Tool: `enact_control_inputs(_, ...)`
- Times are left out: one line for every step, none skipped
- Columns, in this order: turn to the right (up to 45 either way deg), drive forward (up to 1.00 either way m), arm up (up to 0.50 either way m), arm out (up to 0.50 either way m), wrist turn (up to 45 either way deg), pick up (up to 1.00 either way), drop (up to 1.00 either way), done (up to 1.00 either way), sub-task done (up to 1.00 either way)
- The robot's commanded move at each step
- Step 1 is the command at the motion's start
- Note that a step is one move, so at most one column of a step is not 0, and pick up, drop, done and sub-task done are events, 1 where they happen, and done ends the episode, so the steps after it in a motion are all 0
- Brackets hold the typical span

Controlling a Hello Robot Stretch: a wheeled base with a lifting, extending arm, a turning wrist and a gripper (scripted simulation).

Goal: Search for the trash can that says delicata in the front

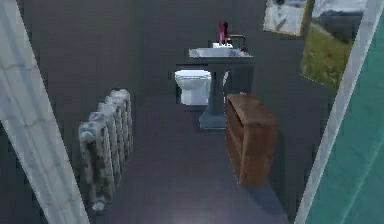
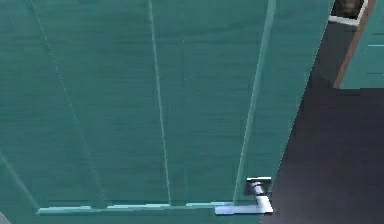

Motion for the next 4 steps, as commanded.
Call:
enact_control_inputs(6.0, 0.0, 0.0, 0.0, 0.0, 0.0, 0.0, 0.0, 0.0)
enact_control_inputs(0.0, 0.6, 0.0, 0.0, 0.0, 0.0, 0.0, 0.0, 0.0)
enact_control_inputs(18.0, 0.0, 0.0, 0.0, 0.0, 0.0, 0.0, 0.0, 0.0)
enact_control_inputs(0.0, 0.0, 0.0, 0.0, 0.0, 0.0, 0.0, 1.0, 0.0)
